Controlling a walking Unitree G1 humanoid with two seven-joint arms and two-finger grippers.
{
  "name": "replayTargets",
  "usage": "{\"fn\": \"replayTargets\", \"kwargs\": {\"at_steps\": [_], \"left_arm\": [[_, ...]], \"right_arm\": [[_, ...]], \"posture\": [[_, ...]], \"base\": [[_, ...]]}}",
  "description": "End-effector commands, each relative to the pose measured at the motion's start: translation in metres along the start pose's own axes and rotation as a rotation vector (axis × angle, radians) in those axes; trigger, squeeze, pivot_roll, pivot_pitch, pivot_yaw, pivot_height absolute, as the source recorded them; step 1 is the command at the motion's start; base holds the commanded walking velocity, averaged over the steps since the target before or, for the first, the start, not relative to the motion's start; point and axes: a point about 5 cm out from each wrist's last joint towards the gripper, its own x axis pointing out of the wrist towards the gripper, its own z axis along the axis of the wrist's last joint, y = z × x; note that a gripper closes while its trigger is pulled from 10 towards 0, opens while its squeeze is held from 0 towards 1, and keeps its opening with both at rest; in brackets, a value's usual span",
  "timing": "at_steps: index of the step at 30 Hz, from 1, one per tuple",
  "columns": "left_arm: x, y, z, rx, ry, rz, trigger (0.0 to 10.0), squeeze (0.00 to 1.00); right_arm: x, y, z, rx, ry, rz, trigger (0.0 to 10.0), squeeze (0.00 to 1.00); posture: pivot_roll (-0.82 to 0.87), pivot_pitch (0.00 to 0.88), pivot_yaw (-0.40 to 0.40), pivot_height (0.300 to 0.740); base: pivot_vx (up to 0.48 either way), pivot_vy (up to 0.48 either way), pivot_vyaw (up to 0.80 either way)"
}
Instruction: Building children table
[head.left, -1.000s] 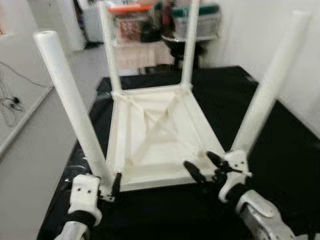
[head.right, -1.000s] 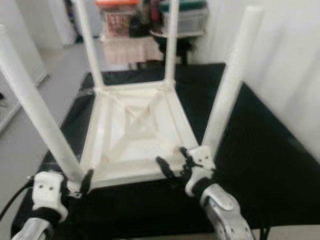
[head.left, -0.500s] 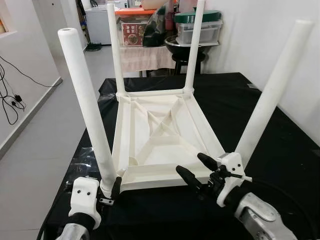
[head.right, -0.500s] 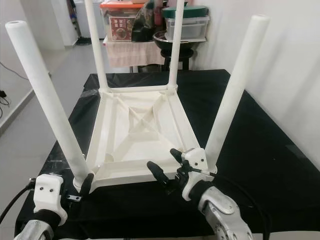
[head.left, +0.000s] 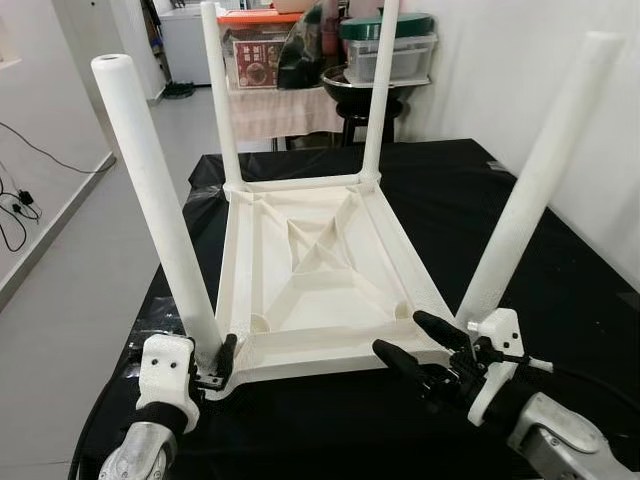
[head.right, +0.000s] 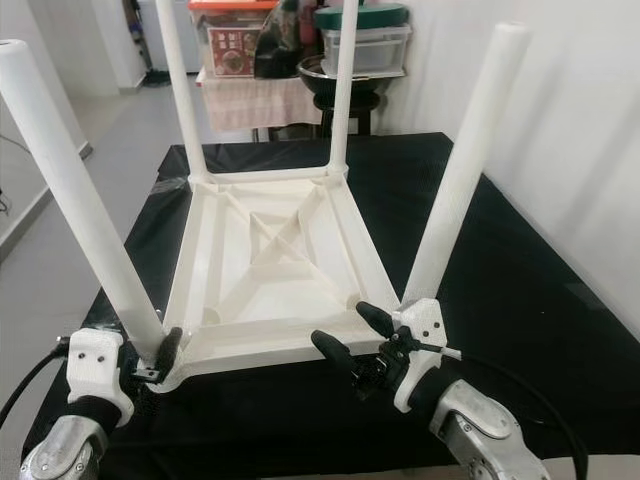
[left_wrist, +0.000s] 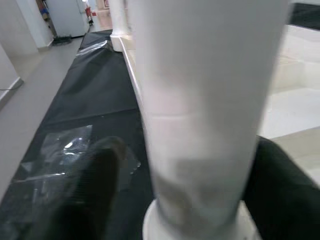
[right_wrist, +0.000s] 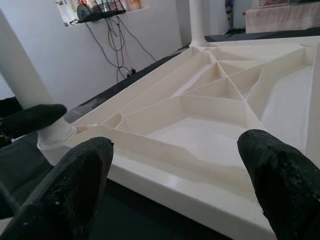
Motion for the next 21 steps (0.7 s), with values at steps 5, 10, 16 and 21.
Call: {"fn": "replayTargets", "kwargs": {"at_steps": [5, 10, 16, 21], "left_arm": [[-0.002, 0.008, -0.004, 0.003, 0.006, 0.041, 0.0, 0.0], [-0.002, 0.009, -0.004, 0.005, 0.005, 0.043, 0.0, 0.0], [-0.002, 0.009, -0.004, 0.007, 0.003, 0.043, 0.0, 0.0], [-0.003, 0.01, -0.003, 0.011, 0.001, 0.047, 0.0, 0.0]], "right_arm": [[-0.028, -0.004, 0.015, -0.03, 0.042, 0.046, 10.0, 0.0], [-0.058, -0.013, 0.029, -0.09, 0.134, 0.067, 10.0, 0.0], [-0.067, -0.02, 0.036, -0.112, 0.164, 0.044, 10.0, 0.0], [-0.056, -0.069, 0.073, -0.151, 0.055, -0.31, 10.0, 0.0]], "posture": [[-0.12, 0.0, 0.012, 0.74], [-0.13, 0.0, 0.013, 0.74], [-0.13, 0.0, 0.01, 0.74], [-0.12, 0.0, 0.008, 0.74]], "base": [[0.0, 0.0, 0.0], [0.0, 0.0, 0.0], [0.0, 0.0, 0.0], [0.0, 0.0, 0.0]]}}
